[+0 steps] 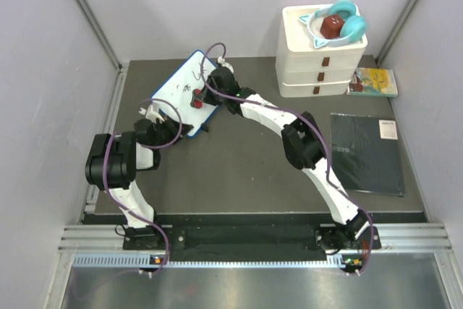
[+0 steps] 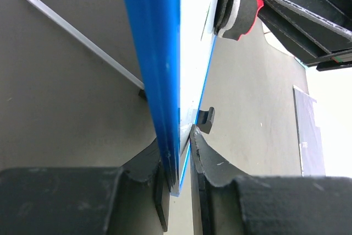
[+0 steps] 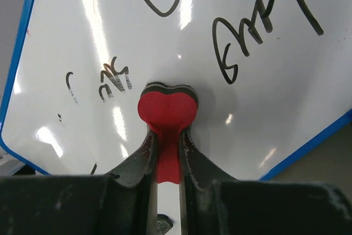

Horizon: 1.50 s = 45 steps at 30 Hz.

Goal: Erase the whiteboard

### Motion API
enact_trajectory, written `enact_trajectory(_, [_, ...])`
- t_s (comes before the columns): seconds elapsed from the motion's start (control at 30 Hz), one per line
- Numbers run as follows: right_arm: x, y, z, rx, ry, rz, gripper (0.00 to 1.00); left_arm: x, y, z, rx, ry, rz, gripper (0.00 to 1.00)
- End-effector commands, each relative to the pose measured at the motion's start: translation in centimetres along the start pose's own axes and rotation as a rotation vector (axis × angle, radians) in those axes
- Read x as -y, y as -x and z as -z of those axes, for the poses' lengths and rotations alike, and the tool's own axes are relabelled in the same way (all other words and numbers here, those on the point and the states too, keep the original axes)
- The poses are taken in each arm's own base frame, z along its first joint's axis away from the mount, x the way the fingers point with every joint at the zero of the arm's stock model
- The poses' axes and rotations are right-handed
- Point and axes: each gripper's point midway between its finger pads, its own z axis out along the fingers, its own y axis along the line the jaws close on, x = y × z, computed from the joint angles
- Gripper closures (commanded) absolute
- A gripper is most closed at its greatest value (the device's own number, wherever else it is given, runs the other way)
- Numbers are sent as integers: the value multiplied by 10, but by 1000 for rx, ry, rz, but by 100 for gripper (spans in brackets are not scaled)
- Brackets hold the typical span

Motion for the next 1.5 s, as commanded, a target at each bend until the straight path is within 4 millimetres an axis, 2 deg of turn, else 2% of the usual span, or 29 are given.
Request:
enact_trajectory(0.0, [21,-22,-20,-80,7,86,100,-6,-39,8,-137,35,48,97])
enact_trajectory(0.2, [-16,-15,-13,-72,149,184,100,-8,-42,10,-142,45,51,97])
enact_trajectory(0.27, [-34,-16,-9,-82,214,219,100,-8,-41,10,-138,48,52,97])
enact_trajectory(0.33, [-41,-21,-9,-101,251,271,100,-7,-42,11,-142,47,52,97])
enact_trajectory(0.37, [-53,-19,-5,-100,286,298,100,-7,-43,11,-142,47,52,97])
enact_trajectory(0.6, [-72,-30,8,-92,291,472,100,-7,-42,11,-142,47,50,97])
enact_trajectory(0.83, [-112,-27,17,-58,436,443,100,-5,-43,11,-142,47,30,97])
enact_trajectory(0.93, [-121,-26,18,-38,463,425,100,-3,-44,11,-145,44,26,97])
enact_trajectory(1.03, [-130,-20,19,3,484,414,100,-3,-44,11,-145,43,23,97])
enact_trajectory(1.07, [-134,-10,18,47,489,413,100,-3,-45,11,-145,44,21,97])
enact_trajectory(1.23, [-131,9,9,154,452,370,100,-2,-44,13,-139,40,16,97])
enact_trajectory(1.33, [-108,26,-6,235,312,330,100,-2,-44,13,-139,40,16,97])
enact_trajectory(1.47, [-77,34,-18,244,208,251,100,-1,-44,13,-138,37,14,97])
